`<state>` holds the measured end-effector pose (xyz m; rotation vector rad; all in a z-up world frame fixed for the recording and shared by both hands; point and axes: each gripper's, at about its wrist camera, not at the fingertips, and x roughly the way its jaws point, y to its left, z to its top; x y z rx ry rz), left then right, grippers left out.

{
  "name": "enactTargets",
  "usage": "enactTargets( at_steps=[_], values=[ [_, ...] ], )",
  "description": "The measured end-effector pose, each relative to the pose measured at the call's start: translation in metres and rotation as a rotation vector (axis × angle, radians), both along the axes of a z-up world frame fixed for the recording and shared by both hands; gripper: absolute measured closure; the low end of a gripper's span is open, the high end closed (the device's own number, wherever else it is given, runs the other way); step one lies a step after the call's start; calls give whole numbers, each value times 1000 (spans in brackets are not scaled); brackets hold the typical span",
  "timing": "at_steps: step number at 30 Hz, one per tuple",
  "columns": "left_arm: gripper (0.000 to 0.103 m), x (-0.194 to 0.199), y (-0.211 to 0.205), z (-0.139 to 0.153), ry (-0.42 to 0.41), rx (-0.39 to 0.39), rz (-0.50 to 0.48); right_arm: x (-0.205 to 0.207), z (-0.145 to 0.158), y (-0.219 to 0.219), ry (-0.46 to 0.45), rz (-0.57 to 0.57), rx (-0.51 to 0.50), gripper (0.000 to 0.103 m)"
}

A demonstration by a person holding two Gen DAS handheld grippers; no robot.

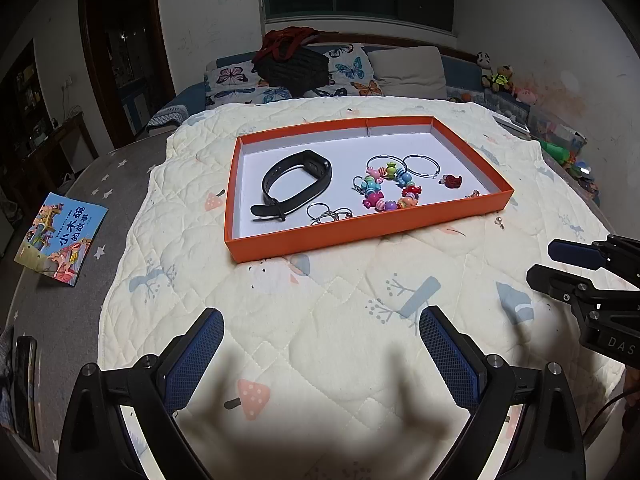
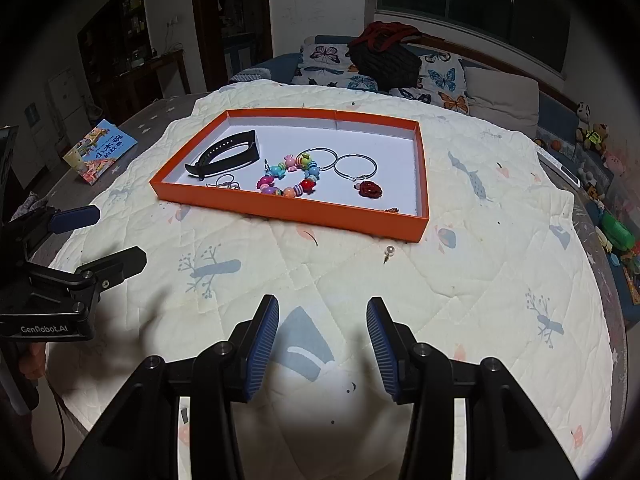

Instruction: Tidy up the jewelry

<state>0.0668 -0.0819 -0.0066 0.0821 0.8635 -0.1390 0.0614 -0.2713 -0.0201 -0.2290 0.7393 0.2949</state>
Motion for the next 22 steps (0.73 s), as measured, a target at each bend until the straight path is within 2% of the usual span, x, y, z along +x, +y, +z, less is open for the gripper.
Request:
enactTargets(
  at_steps=[22],
  values=[
    [0,-2,1,-5,-3,4,-2,-2,-5,3,2,8,-2,53]
  ],
)
